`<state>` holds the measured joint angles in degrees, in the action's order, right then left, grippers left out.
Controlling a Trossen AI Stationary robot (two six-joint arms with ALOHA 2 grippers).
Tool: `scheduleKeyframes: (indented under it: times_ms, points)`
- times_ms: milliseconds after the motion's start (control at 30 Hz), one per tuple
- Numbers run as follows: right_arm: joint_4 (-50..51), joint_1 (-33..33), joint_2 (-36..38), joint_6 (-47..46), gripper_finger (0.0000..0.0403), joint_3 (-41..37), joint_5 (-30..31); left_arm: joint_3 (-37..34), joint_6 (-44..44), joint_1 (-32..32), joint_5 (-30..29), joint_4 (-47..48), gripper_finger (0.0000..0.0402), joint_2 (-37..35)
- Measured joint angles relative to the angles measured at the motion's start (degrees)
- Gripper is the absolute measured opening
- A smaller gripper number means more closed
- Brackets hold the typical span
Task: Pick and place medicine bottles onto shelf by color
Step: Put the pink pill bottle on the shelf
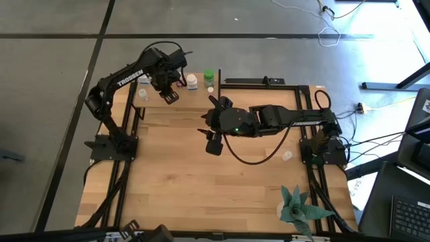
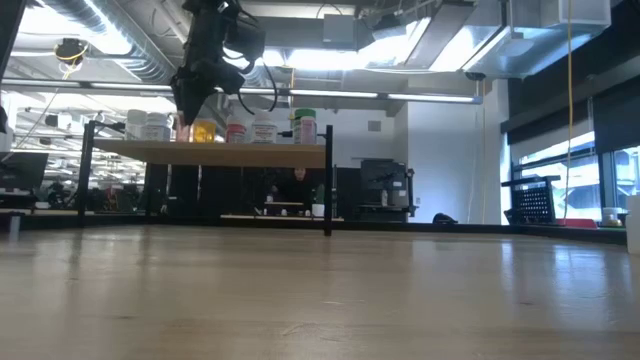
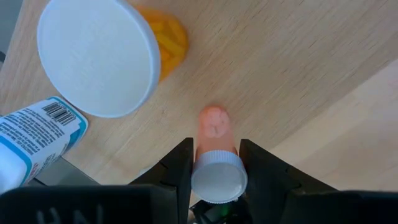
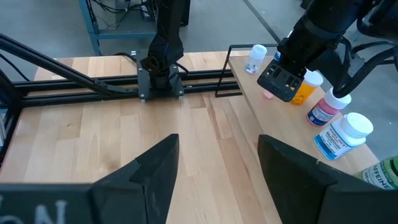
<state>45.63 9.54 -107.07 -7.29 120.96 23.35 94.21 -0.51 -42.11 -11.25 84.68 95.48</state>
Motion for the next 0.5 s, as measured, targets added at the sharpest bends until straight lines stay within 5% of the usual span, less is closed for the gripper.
scheduleKeyframes:
  times_ms: [500]
  points:
    - [0.00, 0.00, 0.00, 0.02, 0.0221, 0.01, 0.00, -0.02, 0.31, 0.00, 2.26, 0.12, 0.0108, -0.02]
